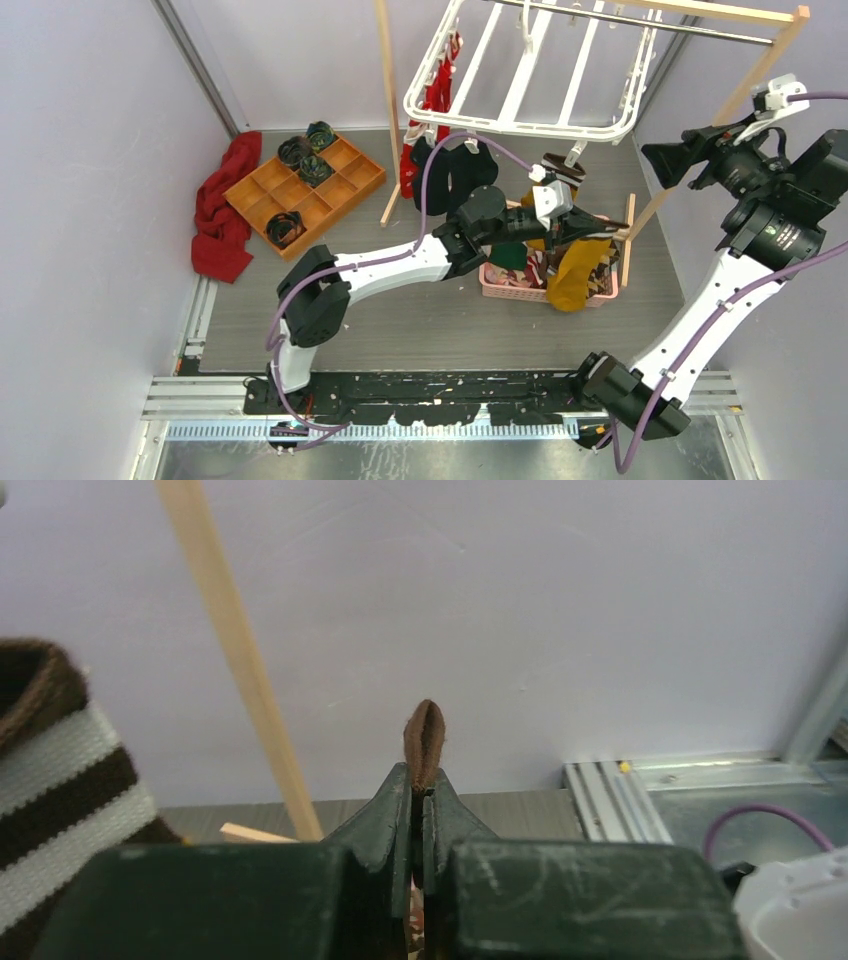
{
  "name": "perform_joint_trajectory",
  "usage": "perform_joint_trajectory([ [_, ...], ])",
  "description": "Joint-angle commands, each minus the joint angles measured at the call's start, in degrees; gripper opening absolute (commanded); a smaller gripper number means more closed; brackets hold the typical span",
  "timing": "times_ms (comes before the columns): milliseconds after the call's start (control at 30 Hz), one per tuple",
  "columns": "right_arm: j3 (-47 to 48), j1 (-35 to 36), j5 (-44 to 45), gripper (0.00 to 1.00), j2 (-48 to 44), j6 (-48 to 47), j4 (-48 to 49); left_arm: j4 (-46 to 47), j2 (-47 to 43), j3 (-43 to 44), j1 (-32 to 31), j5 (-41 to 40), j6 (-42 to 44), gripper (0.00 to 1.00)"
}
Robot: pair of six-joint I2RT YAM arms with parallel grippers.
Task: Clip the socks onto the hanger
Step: Adjust the sock, then adjust the hanger on the clothesline.
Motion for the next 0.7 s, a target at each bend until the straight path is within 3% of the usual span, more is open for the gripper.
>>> perform_joint_trajectory([
  [0,-3.85,-3.69,-9.82,0.80,1.33,13.56,21.20,-0.78,2.06,5.48,0.91,-7.83,2.91,0.00],
  [133,-4.93,-5.04,-13.97,0.79,3.71,16.72,29.00,-1.97,4.07,7.97,2.06,-12.30,2.48,0.00],
  [300,-7.06,-5.08,-18.38,0.79,5.35,19.57,36.96,-4.34,1.75,5.19,3.26,-20.69,2.62,0.00],
  [567,-18.17,-3.67,-22.61,0.78,4.51,49.43,75.37,-1.29,-5.96,-5.28,5.32,-27.85,1.71,0.00],
  [667,-19.18,-1.54,-22.61,0.78,5.00,55.85,81.89,-0.47,-9.45,-9.13,6.00,-28.23,1.46,0.00],
])
